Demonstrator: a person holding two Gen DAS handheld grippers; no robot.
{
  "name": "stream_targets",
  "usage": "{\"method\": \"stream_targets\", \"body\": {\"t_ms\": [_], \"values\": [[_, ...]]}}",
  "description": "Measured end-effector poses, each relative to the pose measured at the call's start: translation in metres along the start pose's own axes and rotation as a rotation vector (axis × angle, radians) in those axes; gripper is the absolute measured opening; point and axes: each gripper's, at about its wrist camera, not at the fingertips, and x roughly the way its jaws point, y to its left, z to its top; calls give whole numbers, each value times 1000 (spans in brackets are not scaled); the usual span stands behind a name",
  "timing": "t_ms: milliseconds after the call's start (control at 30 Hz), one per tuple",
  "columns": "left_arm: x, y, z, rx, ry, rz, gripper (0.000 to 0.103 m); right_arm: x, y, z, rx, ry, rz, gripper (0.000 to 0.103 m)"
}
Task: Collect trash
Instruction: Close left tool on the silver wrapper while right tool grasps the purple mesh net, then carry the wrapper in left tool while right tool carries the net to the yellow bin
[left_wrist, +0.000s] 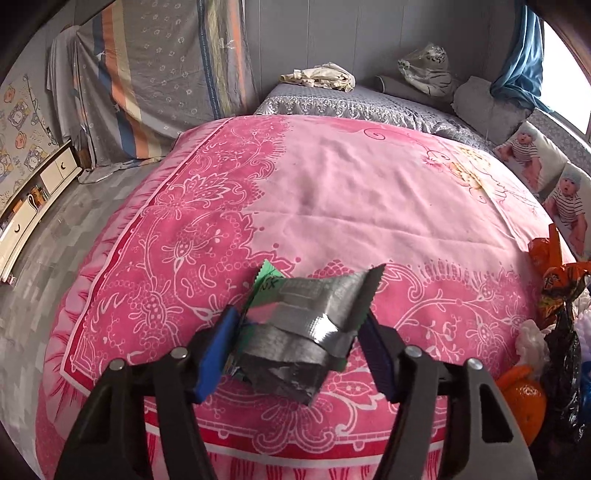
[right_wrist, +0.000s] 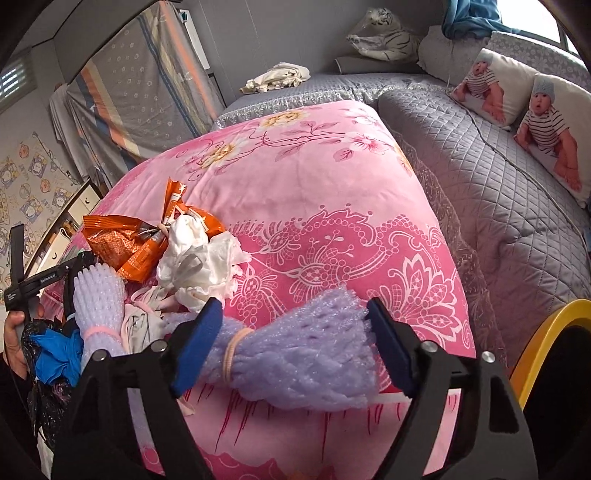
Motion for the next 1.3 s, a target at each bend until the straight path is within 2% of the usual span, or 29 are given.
{"method": "stream_targets", "body": {"t_ms": [67, 100, 200, 267, 300, 433, 600, 1000, 1200, 1300], "values": [[0, -2, 0, 10, 2, 9, 51, 0, 2, 0, -10, 1, -2, 68], [-1, -3, 0, 12, -1, 10, 45, -1, 4, 0, -18, 2, 0, 64], [-4, -1, 3, -2, -9, 17, 37, -3, 5, 0, -27, 2, 10, 53], [-4, 0, 3, -14, -11, 21, 33, -4, 6, 0, -28, 0, 11, 40], [-4, 1, 3, -17, -12, 21, 31, -4, 5, 0, -31, 5, 8, 27], [-6, 1, 3, -17, -24, 33, 19, 0, 3, -3, -23, 21, 18, 23], [-14, 5, 1, -62, -41, 37, 14, -2, -3, -3, 11, 19, 31, 15], [-62, 20, -5, -129, -141, 2, 12, -51, -4, -1, 42, -82, 43, 13], [-89, 5, -9, -124, -191, -33, 12, -83, 0, -3, 49, -131, 74, 13], [-107, -8, -10, -119, -228, -74, 12, -98, 0, -5, 56, -156, 88, 13]]}}
